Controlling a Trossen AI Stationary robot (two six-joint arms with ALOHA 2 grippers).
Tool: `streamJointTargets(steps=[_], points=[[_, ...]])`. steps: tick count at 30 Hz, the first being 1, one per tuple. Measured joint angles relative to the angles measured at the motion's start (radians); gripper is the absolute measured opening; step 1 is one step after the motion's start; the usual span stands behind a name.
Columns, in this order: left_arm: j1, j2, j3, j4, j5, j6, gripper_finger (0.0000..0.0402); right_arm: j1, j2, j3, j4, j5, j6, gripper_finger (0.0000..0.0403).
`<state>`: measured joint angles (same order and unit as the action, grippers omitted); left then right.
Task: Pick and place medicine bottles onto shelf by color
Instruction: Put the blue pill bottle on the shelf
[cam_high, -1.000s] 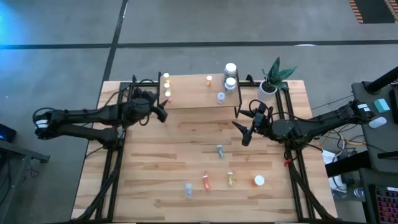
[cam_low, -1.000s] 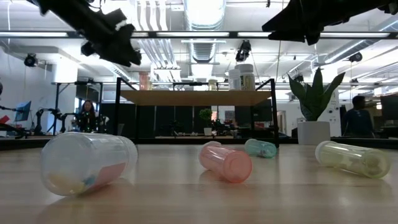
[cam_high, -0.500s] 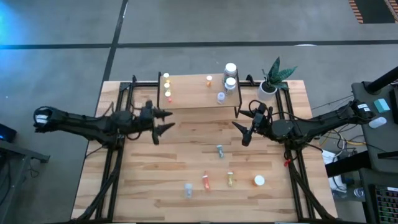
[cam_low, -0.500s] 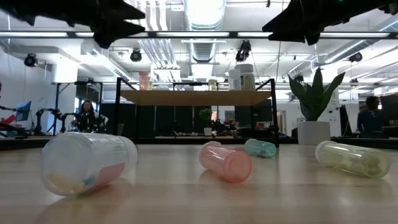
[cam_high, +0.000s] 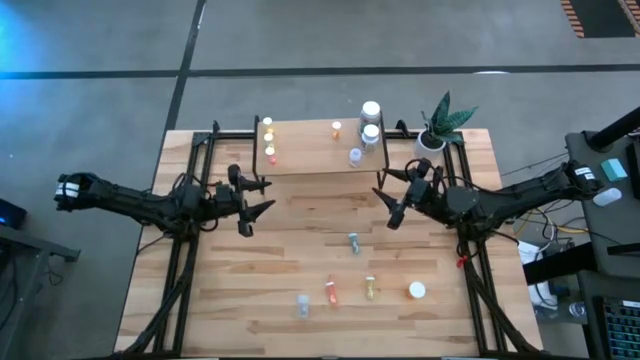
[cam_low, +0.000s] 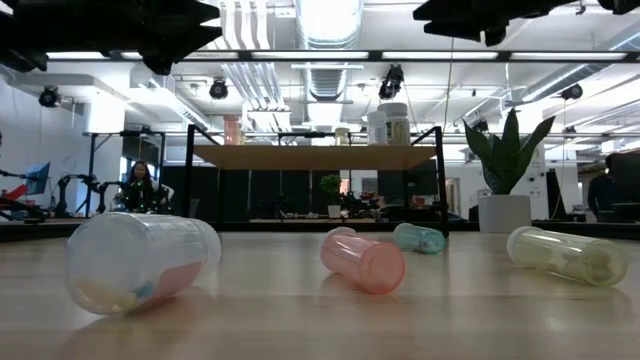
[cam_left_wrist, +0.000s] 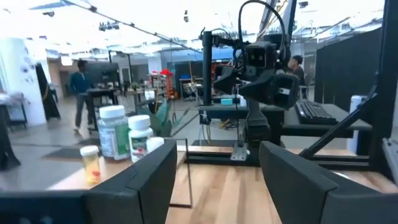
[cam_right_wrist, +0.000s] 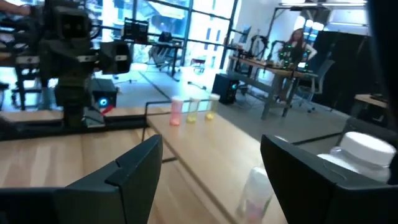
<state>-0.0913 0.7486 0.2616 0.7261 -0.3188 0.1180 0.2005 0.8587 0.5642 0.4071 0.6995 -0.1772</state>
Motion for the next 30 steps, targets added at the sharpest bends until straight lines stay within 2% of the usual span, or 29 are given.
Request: streamJointTargets(steps=[9, 13, 15, 27, 30], points=[[0.002, -0.005, 0.003, -0.001, 0.000, 0.045, 0.0212, -0.026, 0.019, 0.032, -0.004, -0.006, 0.057, 0.0260], [0.002, 0.005, 0.003, -0.001, 0.000, -0.004, 0.0212, -0.020, 0.022, 0.032, -0.016, -0.097, 0.116, 0.0260], [0.002, 0.010, 0.003, -0.001, 0.000, -0.008, 0.0212, -0.013, 0.021, 0.032, -0.048, -0.131, 0.159, 0.0260], [0.001, 0.050, 0.003, 0.051, 0.001, -0.061, 0.0212, 0.039, 0.026, 0.039, -0.226, -0.131, 0.307, 0.0260], [-0.002, 0.062, 0.003, 0.076, 0.029, -0.062, 0.0212, 0.042, 0.026, 0.064, -0.326, -0.143, 0.361, 0.0260]])
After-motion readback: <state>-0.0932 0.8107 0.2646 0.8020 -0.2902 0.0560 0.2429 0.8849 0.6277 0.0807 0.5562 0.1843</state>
